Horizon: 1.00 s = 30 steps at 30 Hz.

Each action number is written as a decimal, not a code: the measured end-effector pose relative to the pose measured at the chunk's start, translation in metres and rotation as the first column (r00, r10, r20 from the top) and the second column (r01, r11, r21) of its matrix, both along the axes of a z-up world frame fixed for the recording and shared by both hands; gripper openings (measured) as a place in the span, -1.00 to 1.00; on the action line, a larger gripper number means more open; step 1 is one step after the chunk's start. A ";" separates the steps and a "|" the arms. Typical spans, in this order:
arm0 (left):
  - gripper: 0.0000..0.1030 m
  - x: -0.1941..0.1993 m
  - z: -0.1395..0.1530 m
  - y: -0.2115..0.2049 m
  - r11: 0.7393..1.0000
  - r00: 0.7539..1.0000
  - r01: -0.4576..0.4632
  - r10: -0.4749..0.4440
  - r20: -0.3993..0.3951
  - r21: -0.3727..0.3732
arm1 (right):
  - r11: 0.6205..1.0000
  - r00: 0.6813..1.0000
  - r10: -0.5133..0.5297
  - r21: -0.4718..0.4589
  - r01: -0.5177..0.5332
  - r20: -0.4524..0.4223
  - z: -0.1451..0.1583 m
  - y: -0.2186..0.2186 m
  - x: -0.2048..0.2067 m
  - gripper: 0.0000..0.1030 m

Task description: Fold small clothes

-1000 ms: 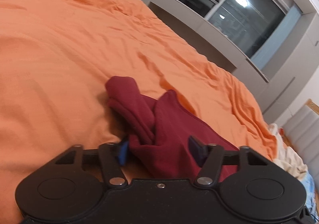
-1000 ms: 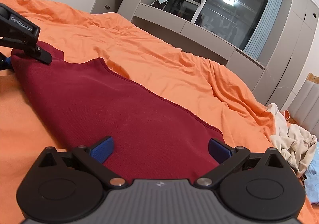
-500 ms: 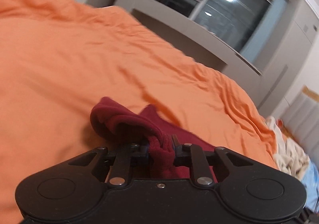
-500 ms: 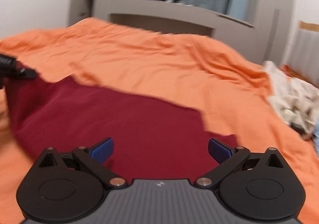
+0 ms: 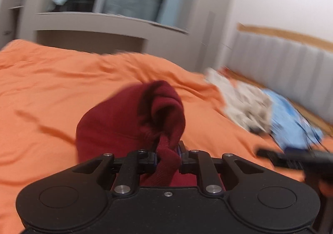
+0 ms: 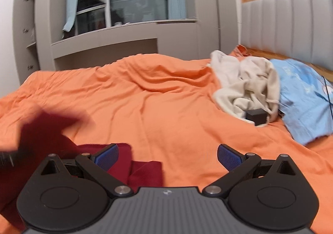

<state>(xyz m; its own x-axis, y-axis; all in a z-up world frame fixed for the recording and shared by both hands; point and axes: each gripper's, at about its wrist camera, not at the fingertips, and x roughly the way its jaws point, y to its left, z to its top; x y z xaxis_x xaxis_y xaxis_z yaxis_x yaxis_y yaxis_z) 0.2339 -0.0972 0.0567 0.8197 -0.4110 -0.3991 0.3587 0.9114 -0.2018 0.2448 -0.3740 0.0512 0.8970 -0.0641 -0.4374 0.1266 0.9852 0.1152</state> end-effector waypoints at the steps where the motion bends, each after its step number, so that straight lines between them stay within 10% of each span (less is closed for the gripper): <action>1: -0.65 -0.002 -0.005 -0.011 0.999 0.999 0.037 -0.037 -0.015 0.006 | 1.000 1.000 -0.009 0.011 0.009 -0.004 -0.001 -0.004 0.001 1.00; 11: -0.47 -0.021 -0.063 -0.051 0.967 0.973 0.208 -0.190 -0.127 0.148 | 0.997 0.995 0.037 0.069 -0.031 -0.090 -0.019 -0.005 0.013 1.00; 16: 0.47 -0.027 -0.060 -0.053 0.952 0.967 0.243 -0.225 -0.116 0.183 | 0.987 0.987 0.097 0.142 -0.078 -0.131 -0.031 0.003 0.023 1.00; 22: 0.89 -0.044 -0.048 -0.049 0.927 0.970 0.239 -0.240 -0.034 0.290 | 0.947 0.971 0.201 0.280 -0.159 -0.127 -0.047 0.007 0.036 1.00; 30: 0.90 -0.065 -0.053 -0.034 0.899 0.958 0.213 -0.269 0.098 0.382 | 0.881 0.937 0.347 0.360 -0.308 -0.047 -0.055 0.015 0.053 1.00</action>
